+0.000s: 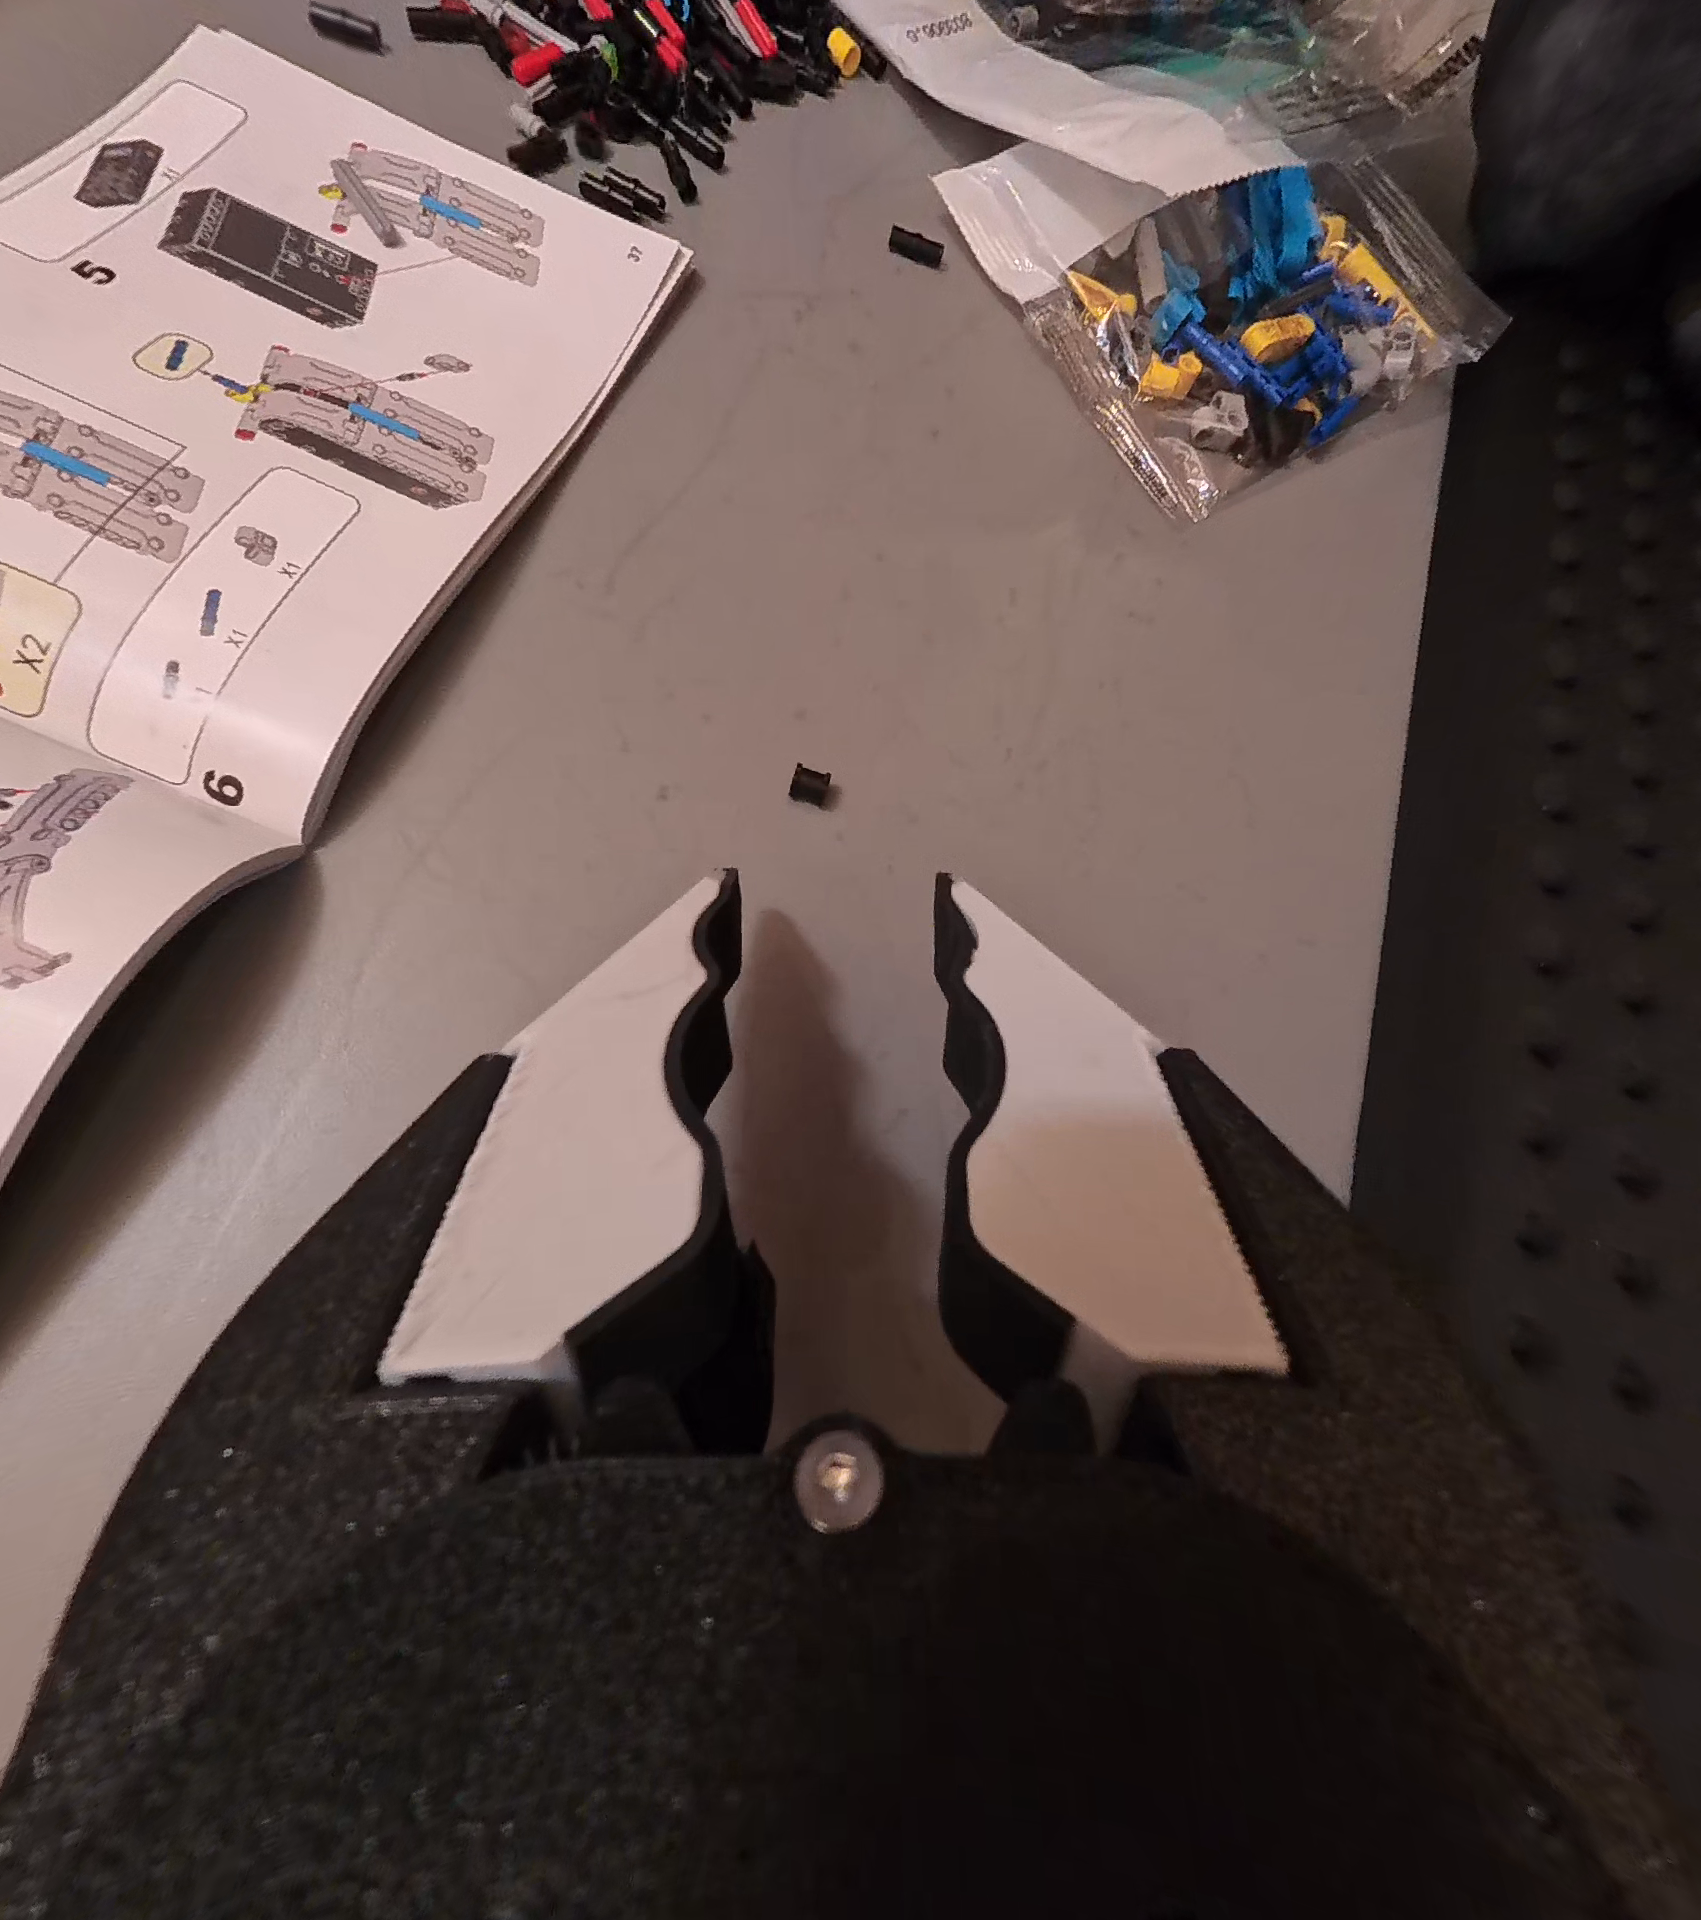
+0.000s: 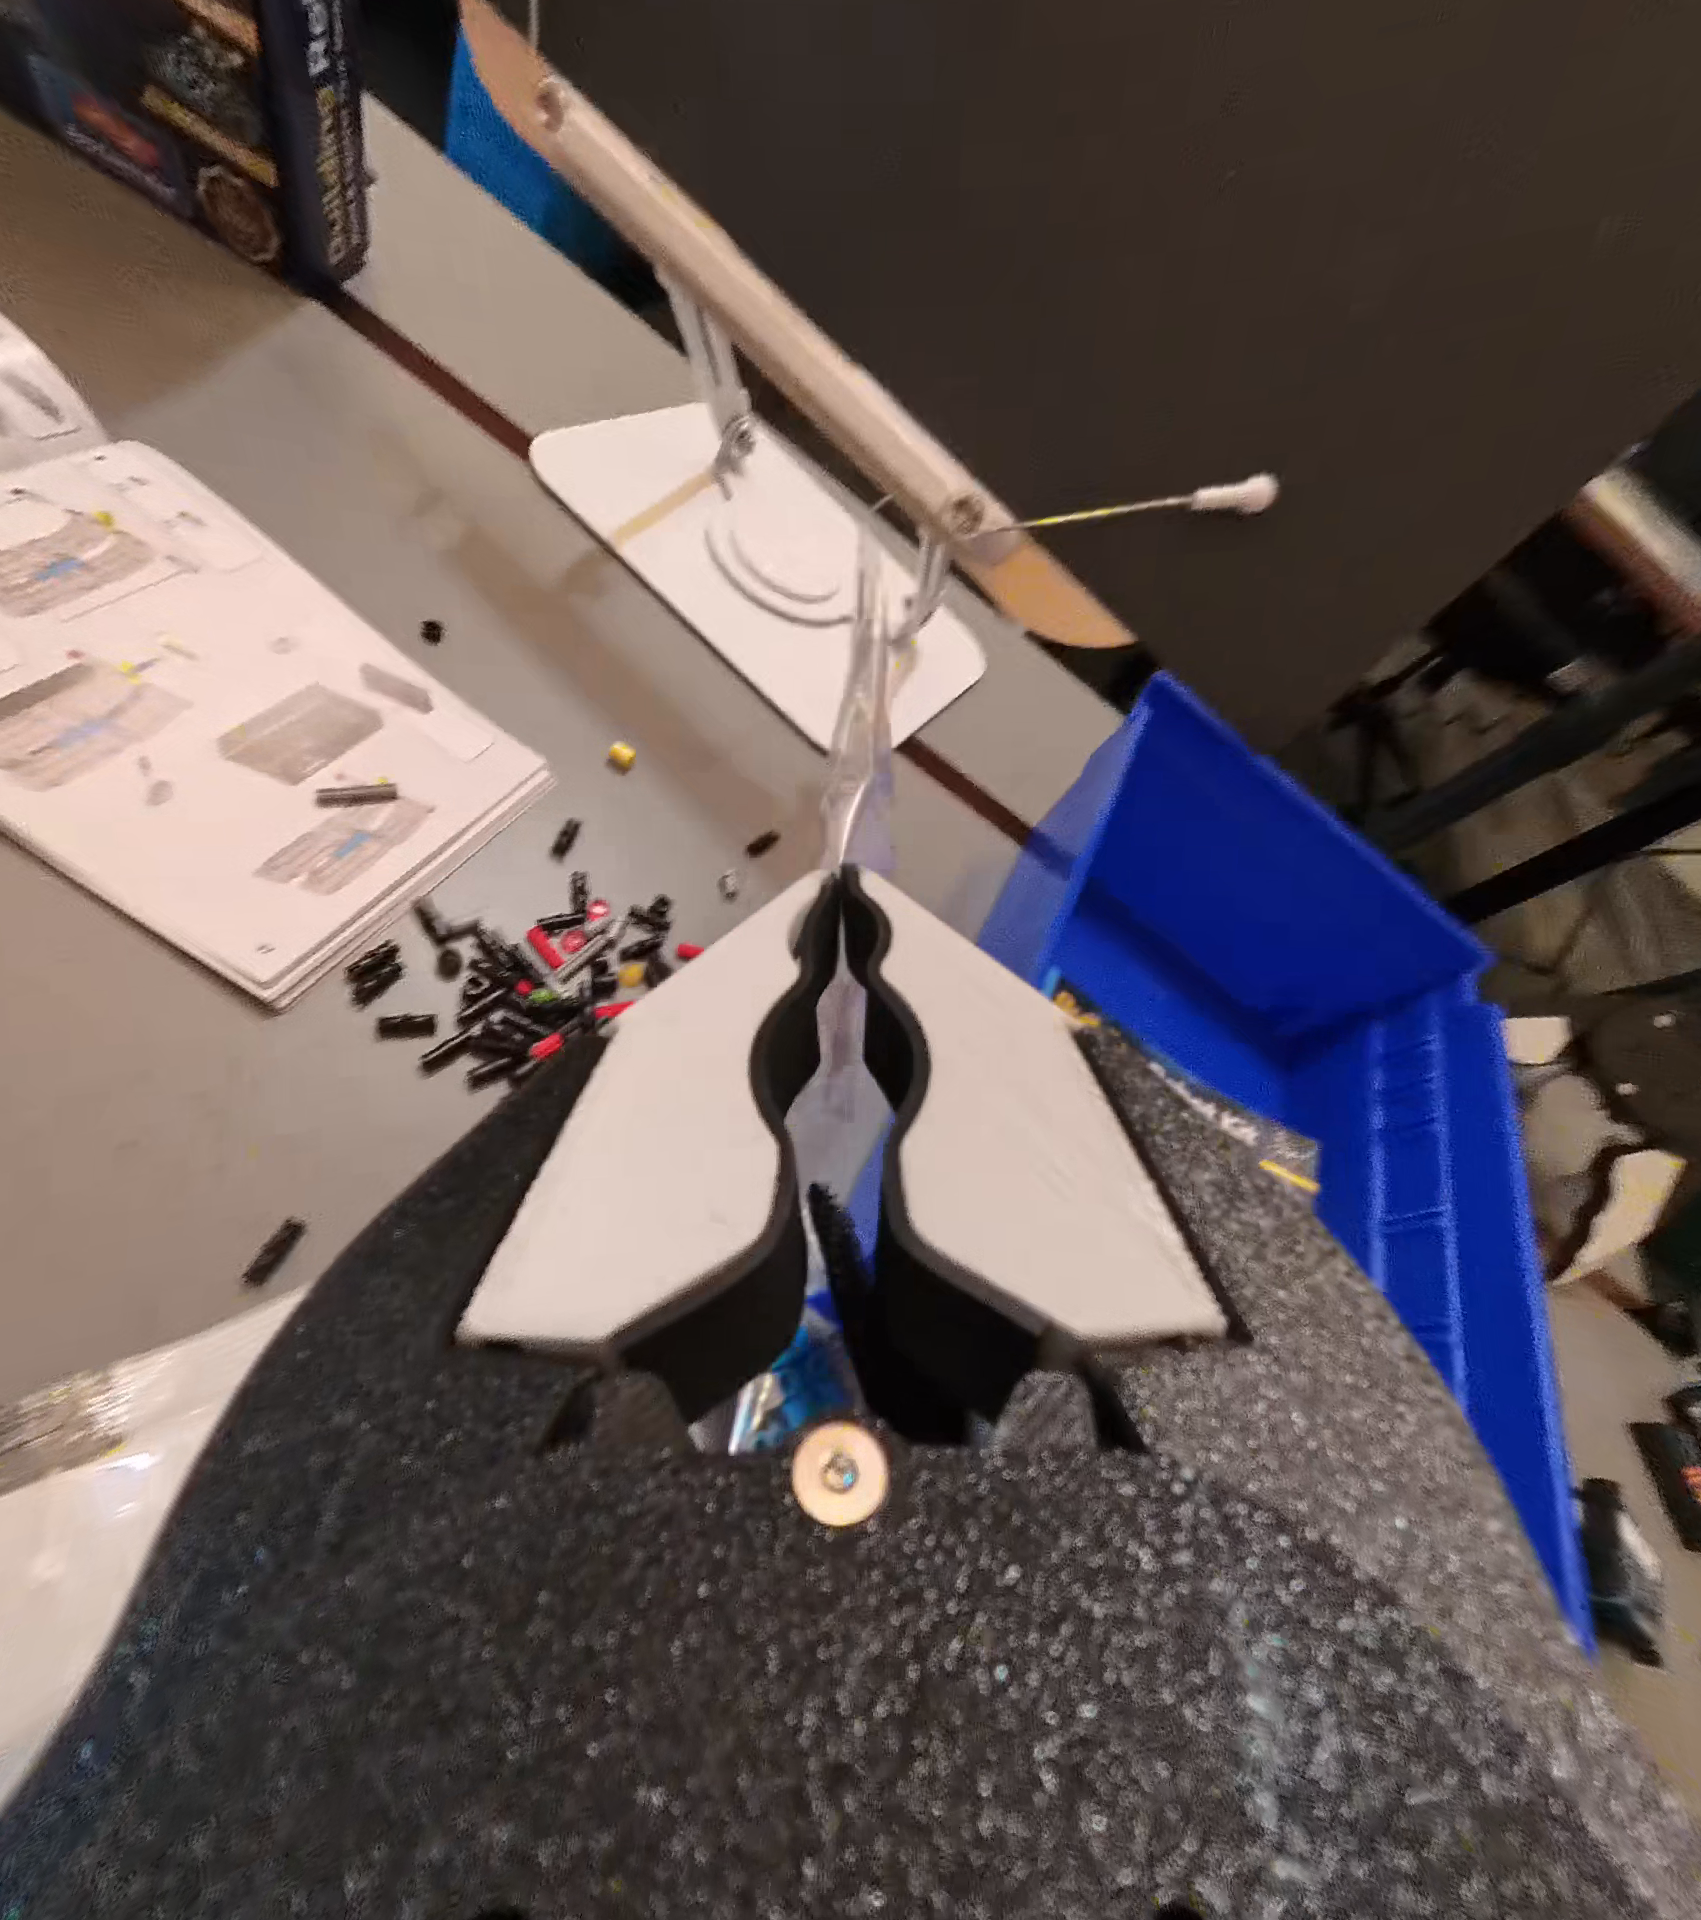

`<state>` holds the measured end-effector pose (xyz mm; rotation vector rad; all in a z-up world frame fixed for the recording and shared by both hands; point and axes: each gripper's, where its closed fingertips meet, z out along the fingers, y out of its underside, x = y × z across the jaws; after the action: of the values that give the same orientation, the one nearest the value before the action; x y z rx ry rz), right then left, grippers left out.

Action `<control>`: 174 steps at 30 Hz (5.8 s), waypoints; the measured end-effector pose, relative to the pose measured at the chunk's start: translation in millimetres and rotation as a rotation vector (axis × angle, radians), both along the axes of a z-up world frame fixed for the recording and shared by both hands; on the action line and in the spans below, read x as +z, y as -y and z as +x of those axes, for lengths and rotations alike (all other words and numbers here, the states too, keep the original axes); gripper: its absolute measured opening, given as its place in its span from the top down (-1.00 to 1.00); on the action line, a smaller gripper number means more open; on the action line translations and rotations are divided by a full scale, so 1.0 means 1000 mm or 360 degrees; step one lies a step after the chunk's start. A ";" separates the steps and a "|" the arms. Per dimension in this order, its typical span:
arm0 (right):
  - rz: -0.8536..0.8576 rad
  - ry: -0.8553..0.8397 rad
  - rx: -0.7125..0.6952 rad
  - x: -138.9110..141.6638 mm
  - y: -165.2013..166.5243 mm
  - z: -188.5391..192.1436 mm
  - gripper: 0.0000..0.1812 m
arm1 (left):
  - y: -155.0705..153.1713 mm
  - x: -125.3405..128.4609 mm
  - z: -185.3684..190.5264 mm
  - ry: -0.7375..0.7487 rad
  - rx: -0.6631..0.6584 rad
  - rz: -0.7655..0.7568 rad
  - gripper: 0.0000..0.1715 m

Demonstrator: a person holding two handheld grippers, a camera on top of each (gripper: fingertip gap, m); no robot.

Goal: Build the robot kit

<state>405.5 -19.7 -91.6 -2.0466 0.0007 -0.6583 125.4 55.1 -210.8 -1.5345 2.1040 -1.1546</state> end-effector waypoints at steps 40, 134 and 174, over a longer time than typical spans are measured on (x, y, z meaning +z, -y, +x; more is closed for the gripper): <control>0.0687 -0.1367 -0.0789 -0.034 0.113 0.166 0.94 | 0.006 -0.002 0.020 0.0134 -0.0059 0.0345 0.57; 0.0533 -0.0922 -0.0200 -0.050 -0.021 -0.089 0.88 | -0.145 0.023 0.210 -0.0029 0.0567 0.0099 0.65; 0.0430 -0.0769 -0.0058 -0.051 -0.037 -0.109 0.88 | -0.101 -0.019 0.232 -0.0173 0.0337 0.0357 0.87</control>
<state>296.0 17.6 -142.5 -1.8962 0.3873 -0.1598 357.3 155.9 -230.2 -1.6945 1.9985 -0.7514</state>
